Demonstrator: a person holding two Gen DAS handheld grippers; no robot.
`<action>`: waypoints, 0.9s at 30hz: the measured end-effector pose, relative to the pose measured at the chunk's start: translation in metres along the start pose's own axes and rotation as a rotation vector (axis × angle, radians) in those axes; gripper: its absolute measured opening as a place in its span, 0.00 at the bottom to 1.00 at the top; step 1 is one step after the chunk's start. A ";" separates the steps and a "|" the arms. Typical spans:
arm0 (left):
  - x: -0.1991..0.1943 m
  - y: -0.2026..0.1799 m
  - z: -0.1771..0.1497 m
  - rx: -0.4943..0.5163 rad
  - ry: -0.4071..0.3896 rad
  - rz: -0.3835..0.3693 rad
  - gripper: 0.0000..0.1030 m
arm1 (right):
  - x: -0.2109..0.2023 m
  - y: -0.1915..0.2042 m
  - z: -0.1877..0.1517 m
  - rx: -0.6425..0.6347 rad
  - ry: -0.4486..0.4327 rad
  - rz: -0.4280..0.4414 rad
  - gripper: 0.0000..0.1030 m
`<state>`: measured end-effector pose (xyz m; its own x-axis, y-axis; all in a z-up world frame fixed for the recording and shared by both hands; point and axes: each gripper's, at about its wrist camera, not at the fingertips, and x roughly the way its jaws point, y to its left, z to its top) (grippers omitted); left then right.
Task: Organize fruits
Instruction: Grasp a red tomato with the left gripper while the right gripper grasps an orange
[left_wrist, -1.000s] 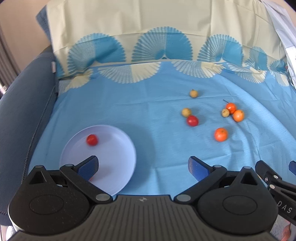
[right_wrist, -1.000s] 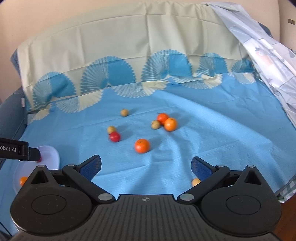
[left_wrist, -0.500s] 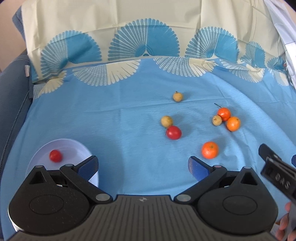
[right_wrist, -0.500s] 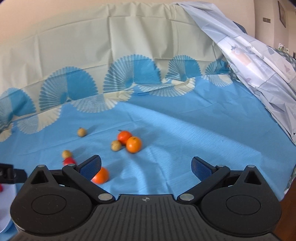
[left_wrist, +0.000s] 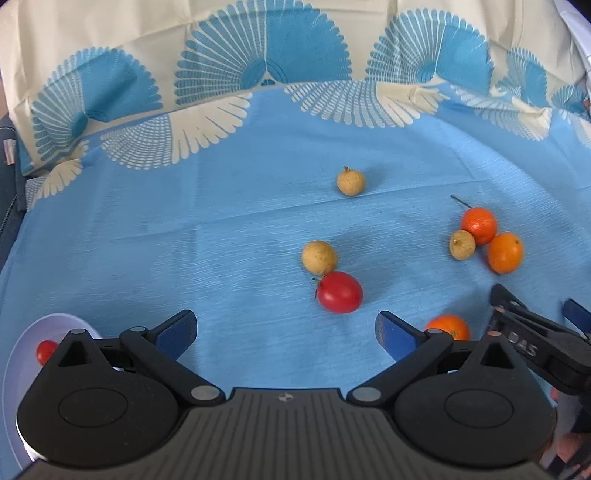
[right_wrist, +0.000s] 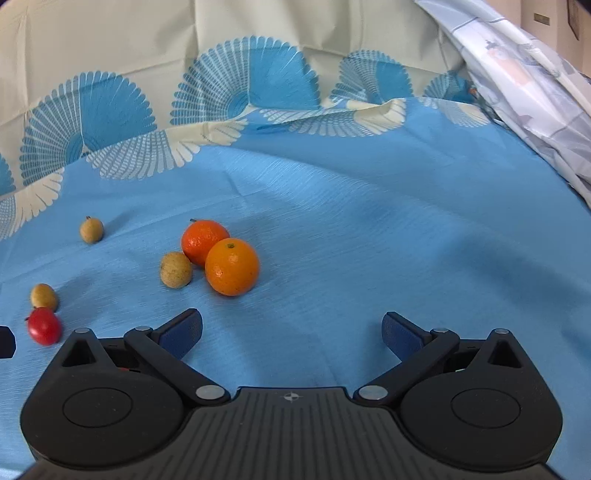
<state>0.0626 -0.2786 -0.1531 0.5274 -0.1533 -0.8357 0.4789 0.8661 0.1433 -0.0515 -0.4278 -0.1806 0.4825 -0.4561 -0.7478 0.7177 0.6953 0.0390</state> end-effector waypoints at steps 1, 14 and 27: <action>0.003 -0.001 0.001 0.001 0.003 0.003 1.00 | 0.008 0.003 0.001 -0.007 0.004 0.009 0.99; 0.012 0.004 -0.002 -0.002 0.014 0.013 1.00 | 0.026 0.016 0.000 -0.068 -0.071 -0.001 0.99; -0.002 0.010 0.004 -0.024 0.000 0.017 1.00 | 0.025 0.017 -0.001 -0.070 -0.072 -0.002 0.99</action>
<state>0.0692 -0.2716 -0.1481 0.5354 -0.1388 -0.8331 0.4532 0.8796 0.1447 -0.0277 -0.4272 -0.1994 0.5172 -0.4947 -0.6984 0.6832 0.7302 -0.0113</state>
